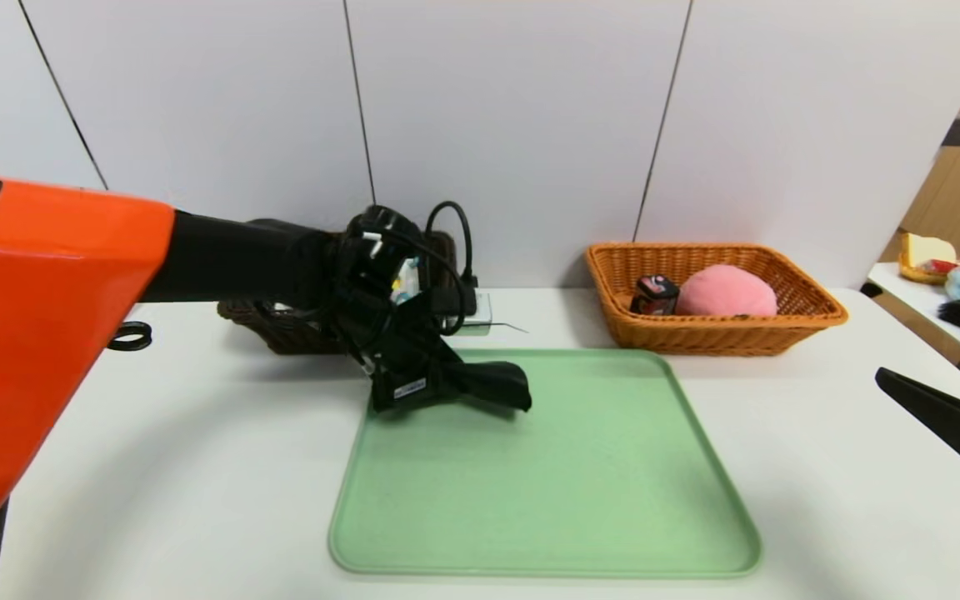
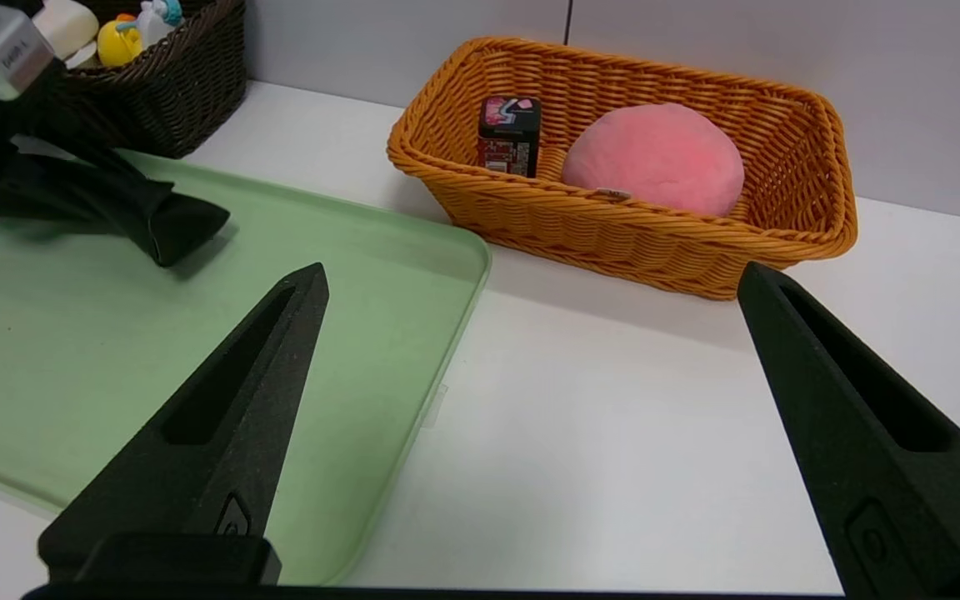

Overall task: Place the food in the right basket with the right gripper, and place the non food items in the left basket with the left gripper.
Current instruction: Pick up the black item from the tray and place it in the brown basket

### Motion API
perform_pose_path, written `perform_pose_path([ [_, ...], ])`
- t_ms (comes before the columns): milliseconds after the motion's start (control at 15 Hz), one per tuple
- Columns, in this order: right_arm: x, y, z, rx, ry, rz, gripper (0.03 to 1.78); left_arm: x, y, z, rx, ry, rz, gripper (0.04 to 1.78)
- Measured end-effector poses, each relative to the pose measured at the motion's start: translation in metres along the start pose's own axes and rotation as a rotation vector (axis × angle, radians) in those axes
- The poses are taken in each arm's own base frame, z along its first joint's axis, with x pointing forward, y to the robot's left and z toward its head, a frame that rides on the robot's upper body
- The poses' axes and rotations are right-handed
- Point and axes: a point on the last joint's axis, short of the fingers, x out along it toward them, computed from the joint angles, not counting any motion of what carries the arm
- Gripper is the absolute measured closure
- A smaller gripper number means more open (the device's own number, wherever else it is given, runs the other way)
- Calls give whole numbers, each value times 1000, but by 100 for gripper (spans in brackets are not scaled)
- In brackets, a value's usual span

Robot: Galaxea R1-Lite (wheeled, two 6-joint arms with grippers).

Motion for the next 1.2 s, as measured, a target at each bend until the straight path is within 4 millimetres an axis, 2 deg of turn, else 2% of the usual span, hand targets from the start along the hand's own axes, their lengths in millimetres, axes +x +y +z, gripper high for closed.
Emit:
perform_pose_path([
  [133, 0, 0, 0, 2, 1, 1, 12, -15, 3, 9, 3, -28, 35, 134],
  [333, 0, 1, -4, 5, 11, 14, 12, -49, 19, 26, -68, -108, 134, 134],
  [467, 0, 1, -4, 5, 14, 16, 12, -74, 29, 39, -182, -175, 199, 134],
  [600, 0, 1, -5, 5, 16, 17, 12, -99, 39, 42, -351, -252, 280, 134],
  [733, 0, 1, -5, 4, 17, 27, 12, -127, 55, 26, -512, -318, 418, 134],
  [867, 0, 1, -6, 0, 20, 32, 12, -143, 62, -6, -623, -316, 539, 137],
  [1067, 0, 1, -6, -3, 19, 46, 12, -147, 58, -52, -680, -291, 647, 137],
  [1200, 1, 1, -5, -10, 16, 47, 12, -146, 58, -69, -682, -310, 717, 137],
])
